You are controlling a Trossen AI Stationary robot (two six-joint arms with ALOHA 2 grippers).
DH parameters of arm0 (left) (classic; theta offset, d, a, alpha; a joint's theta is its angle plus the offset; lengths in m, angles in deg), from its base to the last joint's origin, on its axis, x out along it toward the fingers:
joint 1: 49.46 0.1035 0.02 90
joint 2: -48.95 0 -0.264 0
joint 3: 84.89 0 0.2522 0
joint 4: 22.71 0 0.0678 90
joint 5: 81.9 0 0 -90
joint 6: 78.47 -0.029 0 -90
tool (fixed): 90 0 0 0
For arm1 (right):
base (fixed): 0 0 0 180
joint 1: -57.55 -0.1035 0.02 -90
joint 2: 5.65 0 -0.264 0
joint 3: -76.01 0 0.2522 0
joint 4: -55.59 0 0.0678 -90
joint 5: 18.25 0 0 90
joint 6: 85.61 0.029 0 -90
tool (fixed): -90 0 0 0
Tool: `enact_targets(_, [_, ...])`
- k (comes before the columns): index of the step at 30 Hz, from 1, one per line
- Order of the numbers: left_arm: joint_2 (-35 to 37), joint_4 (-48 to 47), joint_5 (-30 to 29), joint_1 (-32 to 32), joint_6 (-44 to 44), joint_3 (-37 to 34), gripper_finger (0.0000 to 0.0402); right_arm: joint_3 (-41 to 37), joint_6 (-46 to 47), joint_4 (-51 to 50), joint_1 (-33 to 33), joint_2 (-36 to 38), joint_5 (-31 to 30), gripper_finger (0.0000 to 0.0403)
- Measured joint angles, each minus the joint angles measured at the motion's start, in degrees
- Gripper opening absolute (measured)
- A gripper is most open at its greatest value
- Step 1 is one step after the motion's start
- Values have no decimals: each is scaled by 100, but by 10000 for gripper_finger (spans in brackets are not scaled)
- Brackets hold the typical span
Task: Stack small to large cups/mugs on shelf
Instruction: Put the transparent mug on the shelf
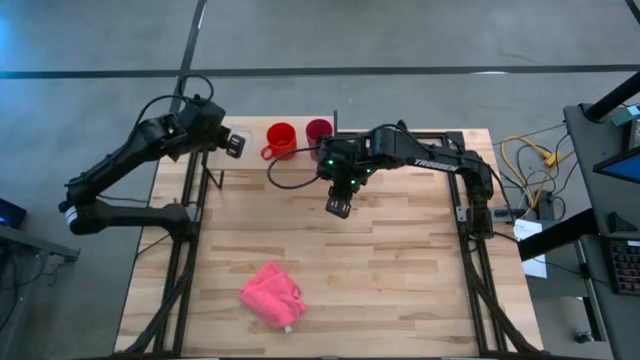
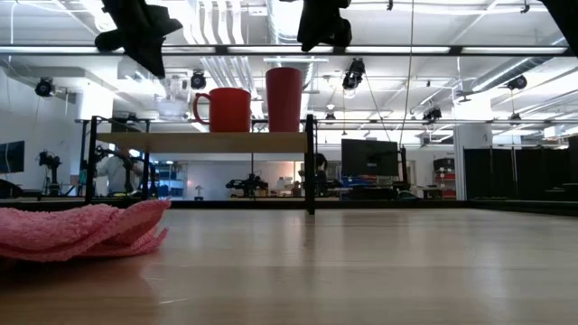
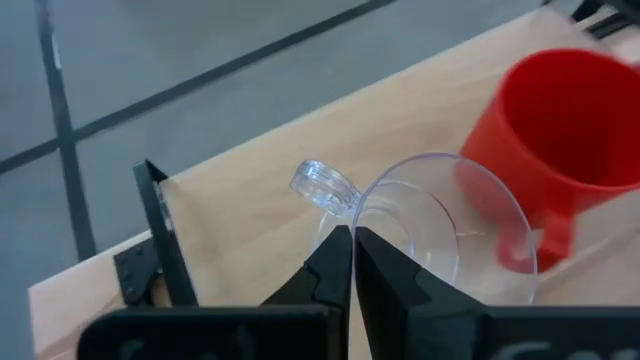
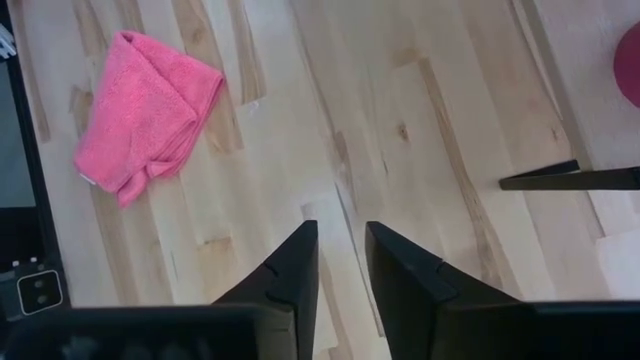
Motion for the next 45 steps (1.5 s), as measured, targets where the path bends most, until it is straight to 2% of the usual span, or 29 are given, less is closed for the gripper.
enact_targets(4, [-86, 20, 167, 272, -109, -20, 0, 0, 0, -10, -21, 0, 0, 84])
enact_targets(12, [-320, 21, 868, 743, -121, -86, 0, -16, -7, -22, -33, 0, 0, 79])
enact_targets(37, [-514, -12, 999, 1012, -597, -93, 0, -162, -129, -326, -33, 0, 0, 83])
enact_targets(45, [-641, 4, 1238, 1100, -736, -93, 0, -162, -129, -339, -33, 0, 0, 81])
